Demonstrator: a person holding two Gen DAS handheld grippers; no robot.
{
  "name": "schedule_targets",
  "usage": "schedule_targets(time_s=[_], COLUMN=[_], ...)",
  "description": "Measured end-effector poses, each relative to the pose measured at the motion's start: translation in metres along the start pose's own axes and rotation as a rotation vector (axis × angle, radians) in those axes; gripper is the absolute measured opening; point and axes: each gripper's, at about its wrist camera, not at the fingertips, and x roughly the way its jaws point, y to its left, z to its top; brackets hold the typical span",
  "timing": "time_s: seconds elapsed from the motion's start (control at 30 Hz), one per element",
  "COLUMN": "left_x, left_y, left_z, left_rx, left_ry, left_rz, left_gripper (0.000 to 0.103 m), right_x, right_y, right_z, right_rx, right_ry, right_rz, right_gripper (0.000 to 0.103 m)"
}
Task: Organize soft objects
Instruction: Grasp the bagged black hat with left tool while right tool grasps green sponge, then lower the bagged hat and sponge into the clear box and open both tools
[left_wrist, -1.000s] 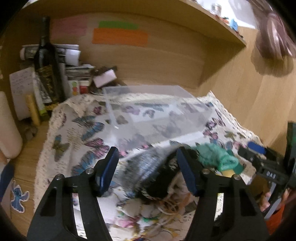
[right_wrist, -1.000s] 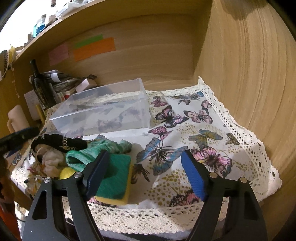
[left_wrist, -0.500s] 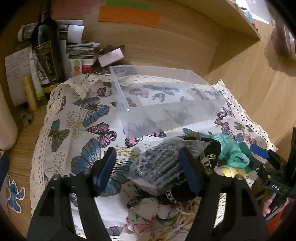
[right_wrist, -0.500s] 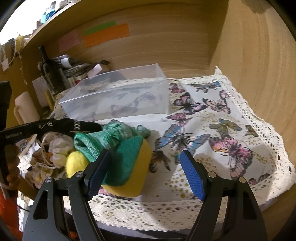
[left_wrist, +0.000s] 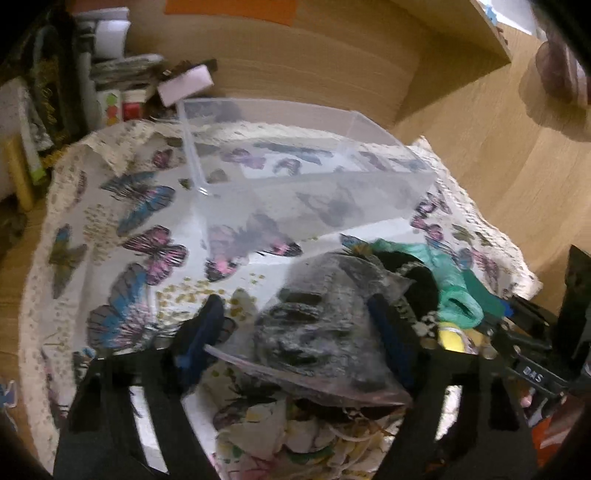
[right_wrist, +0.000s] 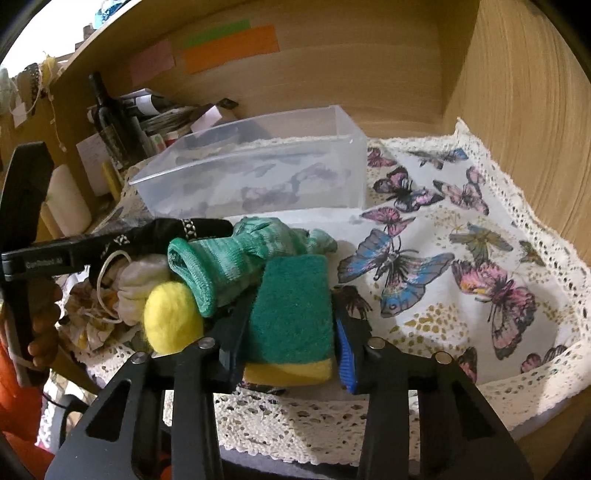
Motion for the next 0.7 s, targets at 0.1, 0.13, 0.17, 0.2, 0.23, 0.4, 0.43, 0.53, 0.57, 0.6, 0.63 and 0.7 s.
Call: schedule_targets(time_s=[0.1, 0.13, 0.17, 0.2, 0.23, 0.4, 0.43, 0.53, 0.57, 0.6, 0.63, 0.7], left_x=[-0.001, -0.002, -0.004, -0.007, -0.009, -0.027, -0.03, -0.042, -0.045, -0.049, -0.053, -0.059], left_y=[-0.002, -0.005, -0.007, -0.01, -0.014, -0.025, -0.025, -0.024, -0.023, -0.022, -0.022, -0.022], left_z=[0.0, 0.0, 0.0, 0.0, 0.001, 0.007, 0.009, 0.017, 0.019, 0.022, 0.025, 0.032], left_rx=[0.017, 0.033, 0.041, 0.058, 0.074, 0.122, 0.123, 0.113, 0.112, 0.109, 0.107, 0.103], left_ry=[-0.007, 0.001, -0.009, -0.025, -0.038, -0.117, -0.128, -0.165, -0.174, -0.189, -0.202, -0.229], left_rz=[-0.026, -0.039, -0.033, -0.02, -0.007, 0.054, 0.056, 0.055, 0.055, 0.058, 0.062, 0.075], left_gripper=[0.048, 0.044, 0.042, 0.037, 0.034, 0.03, 0.03, 0.03, 0.03, 0.03, 0.03, 0.03], right_x=[-0.004, -0.005, -0.005, -0.006, -0.008, -0.015, -0.016, -0.023, -0.025, -0.026, -0.028, -0.032], right_y=[0.0, -0.001, -0.003, -0.005, -0.007, -0.015, -0.016, -0.016, -0.016, -0.015, -0.014, -0.011], right_z=[0.002, 0.003, 0.005, 0.006, 0.007, 0.016, 0.018, 0.027, 0.03, 0.033, 0.038, 0.046], right_rx=[-0.022, -0.021, -0.017, -0.015, -0.01, 0.006, 0.008, 0.003, -0.001, -0.005, -0.011, -0.025], right_ry=[-0.038, -0.044, -0.049, -0.054, -0.062, -0.098, -0.107, -0.14, -0.152, -0.161, -0.175, -0.208], right_rz=[-0.021, -0.028, -0.035, -0.04, -0.048, -0.075, -0.078, -0.087, -0.088, -0.088, -0.091, -0.1], right_gripper=[0.035, 0.035, 0.035, 0.035, 0.035, 0.035, 0.035, 0.035, 0.035, 0.035, 0.035, 0.035])
